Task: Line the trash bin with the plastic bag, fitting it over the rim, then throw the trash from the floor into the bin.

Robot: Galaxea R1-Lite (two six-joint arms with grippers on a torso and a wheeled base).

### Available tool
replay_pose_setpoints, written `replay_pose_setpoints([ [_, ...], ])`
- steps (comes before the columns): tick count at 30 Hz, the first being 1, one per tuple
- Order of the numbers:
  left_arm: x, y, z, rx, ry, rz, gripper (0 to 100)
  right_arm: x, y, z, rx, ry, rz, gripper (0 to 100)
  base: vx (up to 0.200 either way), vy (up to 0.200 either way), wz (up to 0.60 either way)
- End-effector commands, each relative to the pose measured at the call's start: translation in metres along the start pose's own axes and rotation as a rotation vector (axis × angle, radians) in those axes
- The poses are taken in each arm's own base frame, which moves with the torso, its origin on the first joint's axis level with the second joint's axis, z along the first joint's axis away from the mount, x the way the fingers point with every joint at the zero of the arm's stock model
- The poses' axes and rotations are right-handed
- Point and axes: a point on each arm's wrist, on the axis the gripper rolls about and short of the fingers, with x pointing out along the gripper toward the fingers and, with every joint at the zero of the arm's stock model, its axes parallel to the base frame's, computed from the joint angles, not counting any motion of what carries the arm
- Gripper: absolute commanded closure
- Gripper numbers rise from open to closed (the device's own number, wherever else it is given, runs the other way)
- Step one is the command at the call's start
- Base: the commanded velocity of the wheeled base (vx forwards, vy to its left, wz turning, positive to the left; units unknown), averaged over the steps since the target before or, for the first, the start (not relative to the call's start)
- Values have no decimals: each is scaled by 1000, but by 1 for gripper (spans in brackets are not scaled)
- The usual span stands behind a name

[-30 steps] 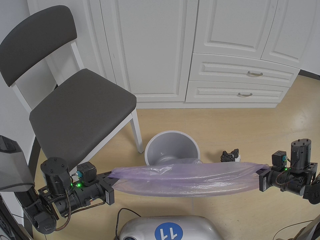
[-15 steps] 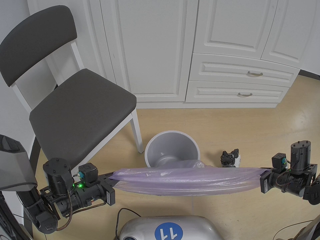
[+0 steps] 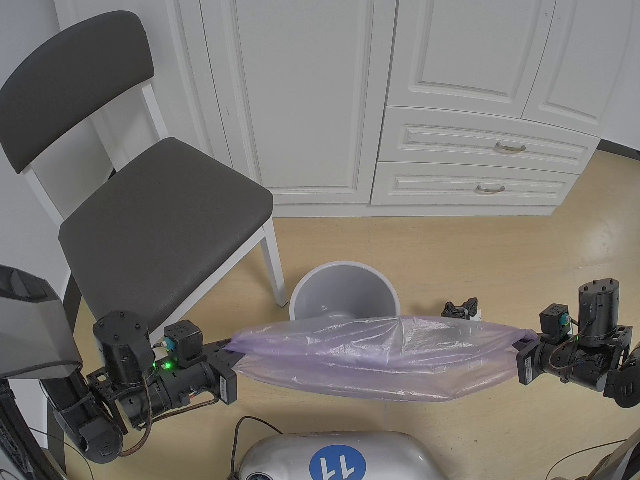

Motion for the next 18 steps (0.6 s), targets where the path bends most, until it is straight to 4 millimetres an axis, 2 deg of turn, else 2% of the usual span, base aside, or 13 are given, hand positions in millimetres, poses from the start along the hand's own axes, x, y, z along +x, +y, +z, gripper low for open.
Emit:
replay_pose_setpoints([
  [1, 29, 5, 5, 72, -44, 7, 100, 15, 0, 10, -59, -4, 6, 100, 0, 0, 0],
  [4, 40, 7, 4, 117, -51, 7, 100, 21, 0, 19, -94, -24, 2, 100, 0, 0, 0],
  [5, 49, 6, 6, 142, -67, 0, 100, 25, -1, 29, -133, -57, -5, 100, 0, 0, 0],
  [7, 53, 5, 9, 148, -86, -10, 100, 27, -2, 36, -154, -77, -8, 100, 0, 0, 0],
  [10, 63, -6, 25, 170, -163, -46, 100, 26, 6, 51, -184, -140, 20, 100, 0, 0, 0],
  [15, 74, -34, 44, 191, -251, -126, 100, 17, 24, 54, -186, -251, 116, 100, 0, 0, 0],
  [18, 76, -38, 45, 192, -258, -133, 100, 17, 27, 54, -178, -267, 128, 100, 0, 0, 0],
])
